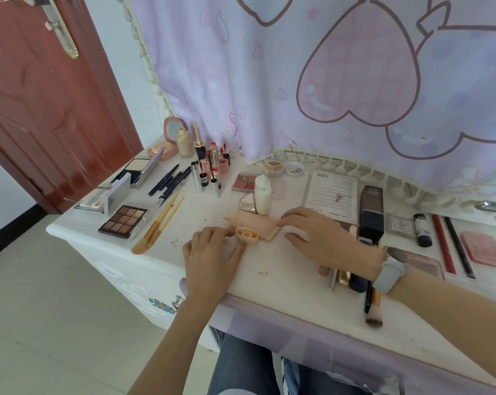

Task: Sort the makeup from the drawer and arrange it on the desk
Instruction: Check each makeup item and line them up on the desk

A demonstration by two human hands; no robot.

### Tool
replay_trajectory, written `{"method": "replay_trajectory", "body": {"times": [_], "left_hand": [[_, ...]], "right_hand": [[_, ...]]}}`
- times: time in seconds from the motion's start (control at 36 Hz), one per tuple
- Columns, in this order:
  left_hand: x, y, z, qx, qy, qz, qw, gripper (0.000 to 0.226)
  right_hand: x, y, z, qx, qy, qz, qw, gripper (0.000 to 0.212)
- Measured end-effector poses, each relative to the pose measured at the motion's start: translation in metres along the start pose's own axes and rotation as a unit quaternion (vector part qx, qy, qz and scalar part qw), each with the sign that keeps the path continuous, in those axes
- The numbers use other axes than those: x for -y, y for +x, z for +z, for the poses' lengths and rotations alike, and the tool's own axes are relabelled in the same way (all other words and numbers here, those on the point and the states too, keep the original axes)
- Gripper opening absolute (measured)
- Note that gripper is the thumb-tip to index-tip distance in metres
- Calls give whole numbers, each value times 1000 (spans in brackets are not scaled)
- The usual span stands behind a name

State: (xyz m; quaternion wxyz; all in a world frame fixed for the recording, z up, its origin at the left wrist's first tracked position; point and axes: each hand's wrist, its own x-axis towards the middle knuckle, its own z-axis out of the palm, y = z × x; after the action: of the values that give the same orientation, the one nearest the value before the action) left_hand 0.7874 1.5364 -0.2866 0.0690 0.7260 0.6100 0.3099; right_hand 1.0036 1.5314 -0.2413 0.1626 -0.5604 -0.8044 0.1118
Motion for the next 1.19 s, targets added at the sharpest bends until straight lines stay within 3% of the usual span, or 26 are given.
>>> {"method": "replay_trajectory", "body": {"times": [0.08,0.17,0.31,0.42,0.61,0.72,0.78,0.86,0.94,1.0,1.08,1.19], "left_hand": [[-3,-9,0,-46,6,33,998,26],[-13,-19,2,-99,-18,119,988,23],[-32,-33,10,-15,-55,249,967,25],[-38,-36,13,49,-26,240,969,29],[-38,-36,10,95,-41,202,974,34],[-37,-35,10,97,-56,186,976,29],[-38,-35,10,94,-75,174,977,26],[-39,-34,9,89,-139,138,977,25],[-45,-31,2,93,-254,81,959,28],[-52,-29,-3,81,-304,60,947,34],[-60,-26,-10,56,-316,75,944,36],[-58,-22,-23,0,-274,82,958,18]], "right_hand": [[-9,-10,-18,53,9,-1,999,24],[-15,-22,-31,96,-24,-11,995,23],[-12,-37,-35,152,-166,-21,974,54],[-5,-41,-27,187,-181,-14,966,48],[-3,-36,-22,200,-190,-57,959,21],[-6,-34,-20,150,-261,-142,943,24],[-3,-33,-26,68,-257,-198,943,19],[3,-31,-38,-96,-163,-231,955,14],[14,-26,-45,-174,40,-123,976,13],[23,-21,-46,-183,206,-36,961,12],[38,-14,-44,-174,421,39,889,13],[47,-6,-36,-126,504,87,850,20]]}}
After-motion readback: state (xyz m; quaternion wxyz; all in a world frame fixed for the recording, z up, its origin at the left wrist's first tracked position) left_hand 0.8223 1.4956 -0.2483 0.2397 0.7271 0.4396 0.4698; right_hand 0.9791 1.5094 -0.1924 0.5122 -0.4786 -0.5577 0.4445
